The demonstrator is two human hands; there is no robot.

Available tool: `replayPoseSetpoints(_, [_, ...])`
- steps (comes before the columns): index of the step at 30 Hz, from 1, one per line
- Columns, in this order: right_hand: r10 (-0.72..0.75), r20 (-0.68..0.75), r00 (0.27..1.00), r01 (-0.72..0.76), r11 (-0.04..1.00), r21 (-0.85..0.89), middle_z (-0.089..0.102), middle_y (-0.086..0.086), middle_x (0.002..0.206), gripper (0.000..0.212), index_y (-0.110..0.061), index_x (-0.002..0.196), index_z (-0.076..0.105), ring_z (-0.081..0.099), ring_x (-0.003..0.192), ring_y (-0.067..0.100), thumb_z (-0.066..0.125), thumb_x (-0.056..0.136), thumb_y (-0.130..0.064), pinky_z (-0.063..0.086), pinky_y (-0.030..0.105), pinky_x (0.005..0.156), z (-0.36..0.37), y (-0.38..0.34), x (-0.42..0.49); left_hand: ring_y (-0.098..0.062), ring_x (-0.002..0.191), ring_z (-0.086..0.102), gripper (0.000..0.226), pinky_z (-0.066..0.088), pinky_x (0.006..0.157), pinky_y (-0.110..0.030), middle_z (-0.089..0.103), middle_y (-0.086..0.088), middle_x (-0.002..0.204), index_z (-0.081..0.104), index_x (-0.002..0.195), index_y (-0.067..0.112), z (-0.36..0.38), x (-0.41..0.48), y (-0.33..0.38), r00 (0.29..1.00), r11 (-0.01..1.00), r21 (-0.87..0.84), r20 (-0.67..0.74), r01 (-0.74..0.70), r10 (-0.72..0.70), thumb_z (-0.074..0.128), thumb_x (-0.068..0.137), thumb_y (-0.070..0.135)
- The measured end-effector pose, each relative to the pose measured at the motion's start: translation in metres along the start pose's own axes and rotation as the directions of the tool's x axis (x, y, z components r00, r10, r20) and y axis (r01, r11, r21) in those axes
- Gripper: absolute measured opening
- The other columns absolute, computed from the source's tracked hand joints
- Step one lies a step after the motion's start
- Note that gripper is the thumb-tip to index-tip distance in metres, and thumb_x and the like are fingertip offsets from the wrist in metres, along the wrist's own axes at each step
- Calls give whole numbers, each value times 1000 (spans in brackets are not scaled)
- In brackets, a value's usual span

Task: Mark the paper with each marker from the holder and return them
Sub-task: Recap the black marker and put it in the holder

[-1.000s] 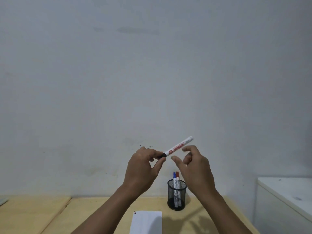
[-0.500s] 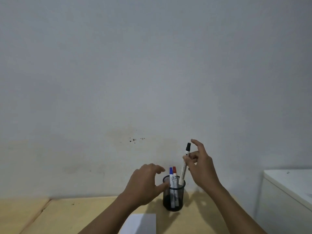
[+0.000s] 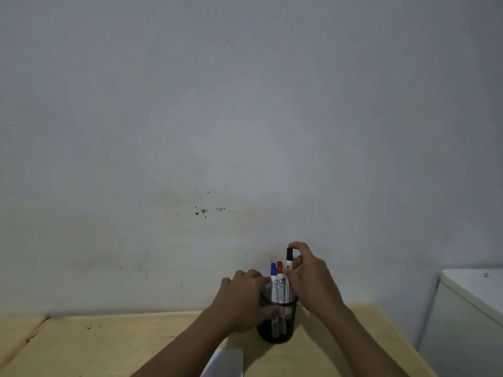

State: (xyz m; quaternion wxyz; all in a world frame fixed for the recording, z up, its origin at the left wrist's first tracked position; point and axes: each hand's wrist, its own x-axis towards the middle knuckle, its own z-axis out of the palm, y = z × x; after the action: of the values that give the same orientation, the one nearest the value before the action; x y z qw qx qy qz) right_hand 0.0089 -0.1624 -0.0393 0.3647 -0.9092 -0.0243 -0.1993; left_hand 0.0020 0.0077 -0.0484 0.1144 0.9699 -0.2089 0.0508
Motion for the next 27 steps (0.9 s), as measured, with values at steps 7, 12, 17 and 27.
replayPoseSetpoints(7, [58,15,998,-57,996,-62,72,2,110,44,-32,129,50,65,83,15,70,89,-30,59,31,71,16,4,-1,-22,120,45,65,36,101,-44,50,0,137,46,139,32,4,4,-2,1000,1000,3,-11,3,-3,55,84,65])
replayPoseSetpoints(12, [99,-10,995,-99,995,-32,73,4,105,33,-36,122,51,69,84,16,65,92,-32,61,35,71,21,5,4,-22,121,44,65,35,101,-44,47,1,139,50,138,29,5,2,-3,1000,1000,17,-11,2,-2,55,84,65])
replayPoseSetpoints(17, [38,-10,999,-39,986,-163,71,4,112,34,-28,130,50,67,89,18,58,98,-28,57,31,70,18,4,6,-20,121,43,60,36,101,-44,45,4,139,56,131,31,8,3,-7,1000,1000,0,-11,-1,1,55,83,66])
replayPoseSetpoints(27, [35,-7,999,-36,979,-201,69,-1,124,39,-28,134,55,65,107,19,58,96,-29,55,38,88,0,-9,-16,-20,116,46,59,37,98,-43,50,4,135,59,126,31,-11,-15,6,999,1000,-15,-44,-26,25,58,79,68])
